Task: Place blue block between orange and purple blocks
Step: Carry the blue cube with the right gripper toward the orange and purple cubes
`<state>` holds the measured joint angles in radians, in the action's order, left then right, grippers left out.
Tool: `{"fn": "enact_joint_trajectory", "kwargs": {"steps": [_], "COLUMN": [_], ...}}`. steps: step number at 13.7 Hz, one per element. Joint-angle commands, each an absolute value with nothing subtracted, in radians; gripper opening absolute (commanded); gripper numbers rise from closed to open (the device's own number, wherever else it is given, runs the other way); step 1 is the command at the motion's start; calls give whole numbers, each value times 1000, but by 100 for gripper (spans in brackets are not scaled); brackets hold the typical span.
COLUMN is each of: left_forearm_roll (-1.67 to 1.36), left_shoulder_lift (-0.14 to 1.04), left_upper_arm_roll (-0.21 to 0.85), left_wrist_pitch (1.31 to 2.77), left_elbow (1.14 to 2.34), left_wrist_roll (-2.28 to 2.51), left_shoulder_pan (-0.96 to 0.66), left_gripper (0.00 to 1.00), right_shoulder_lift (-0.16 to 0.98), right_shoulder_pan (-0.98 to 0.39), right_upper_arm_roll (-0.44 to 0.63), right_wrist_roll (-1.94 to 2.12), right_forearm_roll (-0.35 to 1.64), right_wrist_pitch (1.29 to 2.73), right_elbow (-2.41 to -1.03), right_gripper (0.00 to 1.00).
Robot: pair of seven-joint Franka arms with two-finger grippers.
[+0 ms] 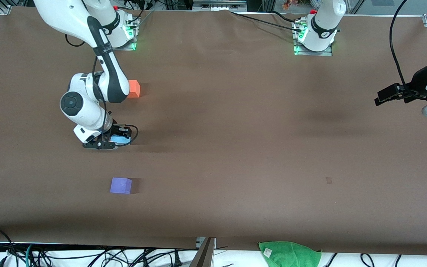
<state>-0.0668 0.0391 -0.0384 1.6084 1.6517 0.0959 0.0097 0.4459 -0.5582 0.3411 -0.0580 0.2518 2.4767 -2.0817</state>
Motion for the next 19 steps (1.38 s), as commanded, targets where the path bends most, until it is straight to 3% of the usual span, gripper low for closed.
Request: {"fn": "enact_joint_trajectory", "kwargs": {"steps": [1, 5, 6, 7, 8, 12, 16, 19], "left_forearm_roll": [-78, -78, -78, -78, -78, -78, 15, 14], "left_shoulder_lift": [51, 51, 51, 51, 51, 52, 48, 41], "left_upper_arm_roll": [-43, -40, -40, -40, -40, -41, -40, -40], "left_wrist_pitch": [1592, 1591, 1591, 1591, 1591, 1592, 1594, 1588], "left_elbow": [1629, 1629, 1629, 1628, 1628, 1631, 1632, 1623], "left_wrist_roll": [104, 112, 110, 112, 110, 114, 109, 106], "left_shoulder_pan": [5, 3, 5, 3, 5, 8, 9, 8], "left_gripper": [100, 100, 100, 100, 100, 100, 100, 100], "right_shoulder_lift": [448, 488, 489, 489, 489, 471, 468, 469], "right_shoulder_pan": [-569, -595, -597, -598, -598, -583, -583, -575], "right_upper_arm_roll": [337, 337, 337, 337, 337, 347, 388, 436], "right_wrist_roll": [-51, -52, -52, -52, -49, -14, -11, 1], "right_forearm_roll": [276, 278, 278, 278, 278, 278, 269, 249], "right_wrist_pitch": [2528, 2597, 2599, 2599, 2599, 2556, 2314, 2029], "right_elbow": [-2117, -2132, -2126, -2120, -2114, -2056, -1909, -1720], "right_gripper": [40, 41, 58, 94, 99, 99, 99, 99]}}
